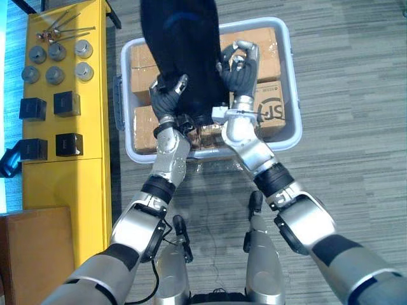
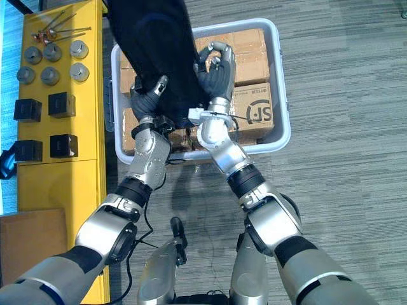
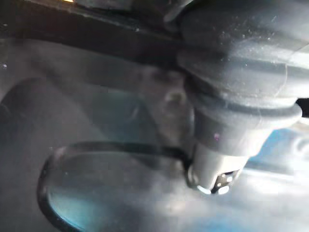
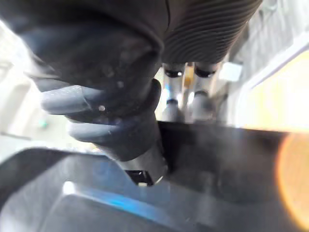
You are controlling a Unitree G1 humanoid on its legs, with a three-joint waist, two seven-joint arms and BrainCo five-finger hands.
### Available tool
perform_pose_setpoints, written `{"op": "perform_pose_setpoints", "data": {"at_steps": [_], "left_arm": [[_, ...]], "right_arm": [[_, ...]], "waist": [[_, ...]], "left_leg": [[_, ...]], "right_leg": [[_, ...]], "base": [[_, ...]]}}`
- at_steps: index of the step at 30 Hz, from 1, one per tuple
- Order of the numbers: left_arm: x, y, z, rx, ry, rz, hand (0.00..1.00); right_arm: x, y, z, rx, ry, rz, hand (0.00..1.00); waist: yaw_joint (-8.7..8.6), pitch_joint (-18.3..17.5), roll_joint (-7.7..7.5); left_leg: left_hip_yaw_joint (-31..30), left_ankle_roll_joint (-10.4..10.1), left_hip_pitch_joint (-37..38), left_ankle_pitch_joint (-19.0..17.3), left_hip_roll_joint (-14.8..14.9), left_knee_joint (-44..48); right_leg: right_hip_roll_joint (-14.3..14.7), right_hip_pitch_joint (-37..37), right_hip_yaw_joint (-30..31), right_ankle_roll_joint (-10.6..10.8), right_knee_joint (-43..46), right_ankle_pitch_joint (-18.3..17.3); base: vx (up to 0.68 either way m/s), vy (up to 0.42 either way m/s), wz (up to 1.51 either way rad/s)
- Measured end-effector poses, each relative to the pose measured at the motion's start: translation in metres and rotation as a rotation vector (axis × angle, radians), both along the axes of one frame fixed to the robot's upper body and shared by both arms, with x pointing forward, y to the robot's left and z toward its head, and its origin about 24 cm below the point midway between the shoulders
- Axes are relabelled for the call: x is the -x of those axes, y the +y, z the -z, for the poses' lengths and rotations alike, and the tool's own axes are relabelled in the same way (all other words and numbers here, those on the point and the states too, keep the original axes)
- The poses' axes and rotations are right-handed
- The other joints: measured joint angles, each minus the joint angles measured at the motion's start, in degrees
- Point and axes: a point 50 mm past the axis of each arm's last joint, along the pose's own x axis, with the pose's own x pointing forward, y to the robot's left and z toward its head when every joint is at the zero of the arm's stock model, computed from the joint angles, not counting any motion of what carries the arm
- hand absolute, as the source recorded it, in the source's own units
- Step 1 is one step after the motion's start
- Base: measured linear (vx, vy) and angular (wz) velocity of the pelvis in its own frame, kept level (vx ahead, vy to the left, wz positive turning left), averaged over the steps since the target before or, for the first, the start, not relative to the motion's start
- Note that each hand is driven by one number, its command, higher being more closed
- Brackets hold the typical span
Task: Walk over and take plastic housings, then place them on the shelf
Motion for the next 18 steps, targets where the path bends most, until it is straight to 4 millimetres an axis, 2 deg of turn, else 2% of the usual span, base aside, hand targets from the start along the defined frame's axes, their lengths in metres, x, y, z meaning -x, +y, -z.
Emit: {"op": "perform_pose_setpoints", "data": {"at_steps": [9,18], "left_arm": [[-0.003,0.000,0.008,-0.035,0.124,-0.044,1.00],[-0.001,0.005,0.014,0.025,0.224,-0.183,1.00]], "right_arm": [[-0.008,-0.008,0.010,0.065,0.061,-0.007,0.00],[-0.010,-0.013,0.005,0.077,0.047,0.006,0.00]], "waist": [[1.01,0.00,0.01],[1.41,0.00,0.02]], "left_leg": [[-0.48,0.00,-0.18,0.00,-0.05,0.25],[-1.46,0.16,-1.30,-0.12,-0.17,1.16]], "right_leg": [[-0.06,0.24,-0.37,0.01,0.00,0.02],[-0.29,0.22,-1.22,0.06,0.00,0.06]], "base": [[-0.01,0.015,0.01],[-0.02,0.033,0.05]]}}
